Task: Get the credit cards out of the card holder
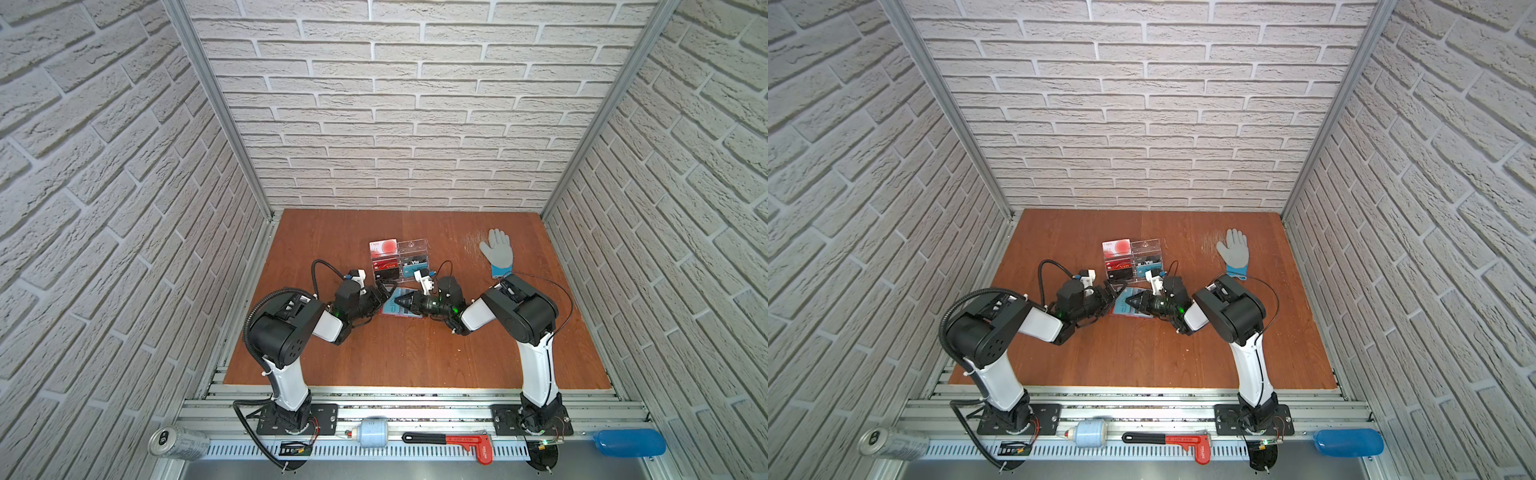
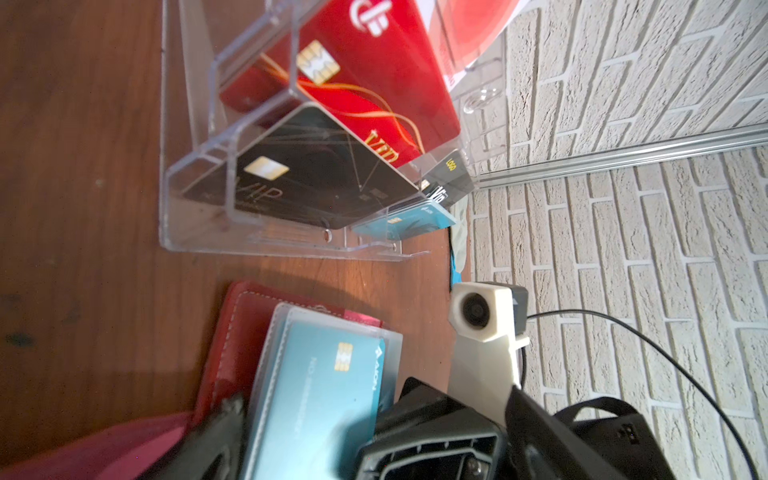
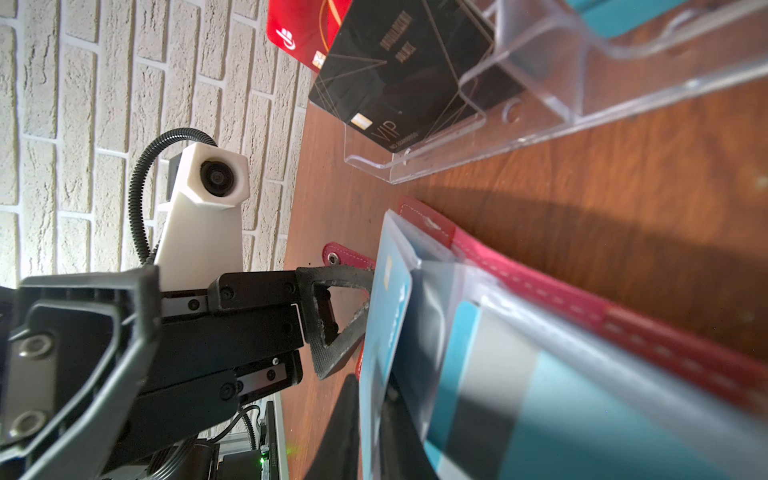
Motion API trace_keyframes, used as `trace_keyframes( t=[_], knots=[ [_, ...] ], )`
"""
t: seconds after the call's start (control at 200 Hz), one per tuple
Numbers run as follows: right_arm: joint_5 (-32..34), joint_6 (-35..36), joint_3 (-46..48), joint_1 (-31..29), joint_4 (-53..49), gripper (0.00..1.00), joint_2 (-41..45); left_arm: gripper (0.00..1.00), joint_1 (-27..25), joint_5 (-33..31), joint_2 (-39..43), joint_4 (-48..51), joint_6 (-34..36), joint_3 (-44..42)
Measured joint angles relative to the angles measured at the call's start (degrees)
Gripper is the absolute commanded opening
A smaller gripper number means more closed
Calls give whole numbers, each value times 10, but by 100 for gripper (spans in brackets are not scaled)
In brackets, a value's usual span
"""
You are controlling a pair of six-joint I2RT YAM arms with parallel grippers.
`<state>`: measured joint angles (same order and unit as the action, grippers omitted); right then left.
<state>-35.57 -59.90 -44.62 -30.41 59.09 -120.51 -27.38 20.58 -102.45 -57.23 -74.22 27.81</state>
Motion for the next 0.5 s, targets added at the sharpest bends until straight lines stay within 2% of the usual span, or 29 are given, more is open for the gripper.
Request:
trace_keyframes(
  t=[0.5],
  knots=[
    [-23, -12, 10, 15, 24, 10, -1, 97, 0, 1, -2, -5, 0, -1]
  ],
)
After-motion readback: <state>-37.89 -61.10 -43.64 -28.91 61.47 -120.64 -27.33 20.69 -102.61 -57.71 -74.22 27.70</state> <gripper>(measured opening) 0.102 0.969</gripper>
